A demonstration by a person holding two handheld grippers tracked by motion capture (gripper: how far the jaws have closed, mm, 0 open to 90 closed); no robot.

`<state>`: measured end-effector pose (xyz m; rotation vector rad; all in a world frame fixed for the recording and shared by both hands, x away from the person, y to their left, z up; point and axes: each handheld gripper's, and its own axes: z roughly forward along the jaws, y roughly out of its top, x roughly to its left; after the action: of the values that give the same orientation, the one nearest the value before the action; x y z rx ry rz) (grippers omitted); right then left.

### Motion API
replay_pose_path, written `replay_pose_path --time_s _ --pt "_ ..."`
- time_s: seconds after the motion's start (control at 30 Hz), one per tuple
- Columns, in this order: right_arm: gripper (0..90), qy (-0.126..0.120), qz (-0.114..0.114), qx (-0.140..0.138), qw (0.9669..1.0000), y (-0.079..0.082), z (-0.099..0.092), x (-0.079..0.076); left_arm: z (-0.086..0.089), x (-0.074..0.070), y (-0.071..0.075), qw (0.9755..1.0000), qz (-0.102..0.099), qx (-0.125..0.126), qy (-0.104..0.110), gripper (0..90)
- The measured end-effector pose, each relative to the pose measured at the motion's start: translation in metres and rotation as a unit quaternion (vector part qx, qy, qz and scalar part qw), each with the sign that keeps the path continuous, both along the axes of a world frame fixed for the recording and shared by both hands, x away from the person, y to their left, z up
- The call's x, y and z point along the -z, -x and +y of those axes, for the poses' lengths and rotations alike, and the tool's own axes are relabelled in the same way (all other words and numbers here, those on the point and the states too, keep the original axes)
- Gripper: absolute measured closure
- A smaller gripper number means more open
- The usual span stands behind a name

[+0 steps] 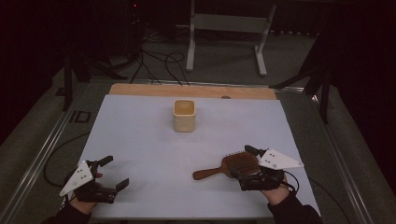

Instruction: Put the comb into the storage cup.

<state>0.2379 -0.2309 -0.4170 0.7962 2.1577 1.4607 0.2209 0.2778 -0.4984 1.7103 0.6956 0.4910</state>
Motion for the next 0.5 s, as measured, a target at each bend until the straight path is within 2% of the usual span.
replay_pose_path --time_s 0.5 --pt "9.5 0.013 -0.002 -0.013 0.9998 -0.019 0.028 -0.011 -0.001 0.0 0.0 1.0 0.001 0.003 -0.003 0.1"
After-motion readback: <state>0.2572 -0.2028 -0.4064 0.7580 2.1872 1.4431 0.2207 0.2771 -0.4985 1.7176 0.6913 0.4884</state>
